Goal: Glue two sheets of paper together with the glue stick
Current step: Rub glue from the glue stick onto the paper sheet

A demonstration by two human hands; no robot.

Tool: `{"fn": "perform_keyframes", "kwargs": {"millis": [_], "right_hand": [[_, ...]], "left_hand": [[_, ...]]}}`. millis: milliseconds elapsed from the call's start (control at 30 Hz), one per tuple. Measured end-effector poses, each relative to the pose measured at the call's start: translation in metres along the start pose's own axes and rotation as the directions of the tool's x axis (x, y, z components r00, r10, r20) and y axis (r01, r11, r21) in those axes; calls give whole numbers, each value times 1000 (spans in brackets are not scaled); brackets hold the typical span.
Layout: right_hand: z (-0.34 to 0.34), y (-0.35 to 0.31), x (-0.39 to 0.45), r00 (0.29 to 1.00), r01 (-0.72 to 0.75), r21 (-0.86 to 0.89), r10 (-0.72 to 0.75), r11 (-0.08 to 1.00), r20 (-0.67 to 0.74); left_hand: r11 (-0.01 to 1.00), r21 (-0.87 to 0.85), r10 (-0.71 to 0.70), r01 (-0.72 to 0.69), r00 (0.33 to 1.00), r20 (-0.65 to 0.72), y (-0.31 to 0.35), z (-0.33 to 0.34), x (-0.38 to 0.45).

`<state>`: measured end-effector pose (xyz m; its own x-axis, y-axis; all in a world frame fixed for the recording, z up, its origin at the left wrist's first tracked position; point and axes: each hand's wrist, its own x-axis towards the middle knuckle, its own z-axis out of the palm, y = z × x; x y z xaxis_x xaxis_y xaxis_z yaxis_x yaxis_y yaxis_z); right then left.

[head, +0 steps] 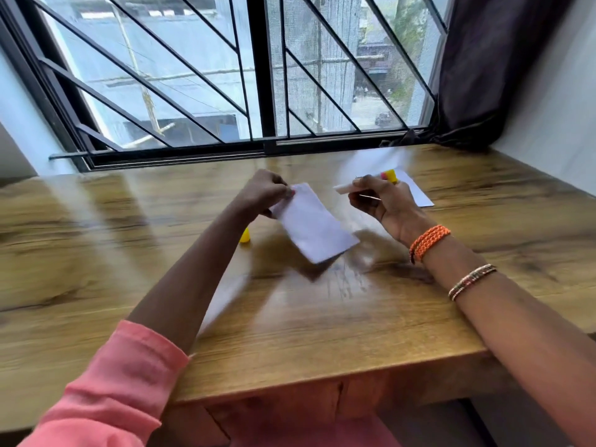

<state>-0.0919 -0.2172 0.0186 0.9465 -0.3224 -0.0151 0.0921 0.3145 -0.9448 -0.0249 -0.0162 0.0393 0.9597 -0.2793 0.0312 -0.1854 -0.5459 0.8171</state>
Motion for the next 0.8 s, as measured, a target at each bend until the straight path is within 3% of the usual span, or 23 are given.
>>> {"fn": "perform_keyframes", "kwargs": {"millis": [100,233,333,433,500,600,667,800], "right_hand": [[-1,-5,0,999,38,-53,-39,998,-20],[-10,1,-4,996,52,-279,-71,959,-57],[-19,9,-13,998,39,-393,-57,919,-36],[-24,7,-12,990,86,-400,-123,912,-66],[-25,5,-7,985,105,-412,-151,905,-81],[-26,5,-2,986,83,-471,-142,878,-91],[-25,4,0,985,76,-519,-145,852,-93],[-24,6,4,985,85,-625,-161,776,-67]], "left_hand": [[992,-78,-115,101,974,-196,-3,3,-8],[946,255,-125,201,950,-287,-4,10,-25],[796,541,-143,270,953,-266,-4,15,-36],[636,730,-67,252,960,-273,7,18,-45],[618,765,16,183,969,-245,12,20,-46],[731,676,157,-91,987,-37,14,31,-41],[750,619,244,-234,967,70,13,44,-38],[716,635,252,-289,956,152,0,65,-30]]}}
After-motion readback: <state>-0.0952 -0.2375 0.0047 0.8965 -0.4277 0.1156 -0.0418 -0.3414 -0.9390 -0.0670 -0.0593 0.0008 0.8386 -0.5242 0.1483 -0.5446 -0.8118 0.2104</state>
